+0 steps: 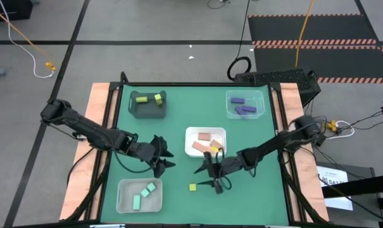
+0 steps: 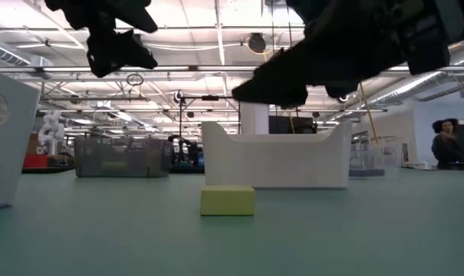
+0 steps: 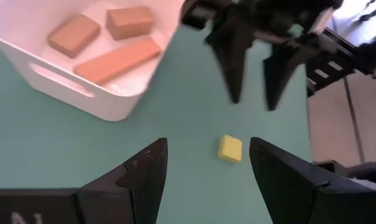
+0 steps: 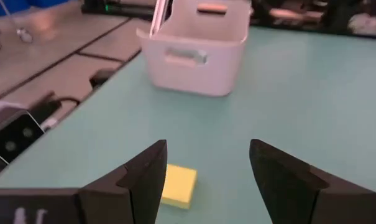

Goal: Sort & place blocks by color
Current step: Put the green block into the black bin

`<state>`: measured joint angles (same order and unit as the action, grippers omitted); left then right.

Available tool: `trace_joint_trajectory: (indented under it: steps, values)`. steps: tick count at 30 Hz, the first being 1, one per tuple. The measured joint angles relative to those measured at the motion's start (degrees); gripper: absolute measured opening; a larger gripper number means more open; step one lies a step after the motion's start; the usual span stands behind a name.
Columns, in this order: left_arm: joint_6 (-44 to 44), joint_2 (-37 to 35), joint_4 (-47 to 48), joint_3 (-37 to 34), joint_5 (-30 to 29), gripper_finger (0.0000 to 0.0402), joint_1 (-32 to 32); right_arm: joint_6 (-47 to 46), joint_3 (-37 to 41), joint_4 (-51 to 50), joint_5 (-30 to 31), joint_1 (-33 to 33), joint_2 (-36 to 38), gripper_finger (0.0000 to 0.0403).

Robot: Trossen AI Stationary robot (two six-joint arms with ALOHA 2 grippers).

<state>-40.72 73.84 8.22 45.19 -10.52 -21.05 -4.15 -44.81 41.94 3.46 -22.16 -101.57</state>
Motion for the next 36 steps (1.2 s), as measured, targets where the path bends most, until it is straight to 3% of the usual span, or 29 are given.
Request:
trace_joint_trajectory:
  steps: [9,15,25,36]
  values:
    - [-1.02,0.00,-1.05,0.00,-0.03,0.0230,-3.13,-1.19,-6.69,-0.18,0.37,-2.48,-9.87,0.0222]
    - [-2.11,0.00,-1.19,0.00,-0.04,0.0230,-4.17,-2.82,-10.62,-5.26,8.63,-4.25,-14.14,0.0222]
    - [-4.54,0.00,-0.97,0.00,-0.02,0.0230,-5.04,-10.53,-13.85,-13.45,10.06,-4.60,-15.51,0.0222]
    - [-5.15,0.00,-0.82,0.00,-0.04,0.0230,-5.04,-14.62,-13.69,-10.45,9.75,-5.78,-15.71,0.0222]
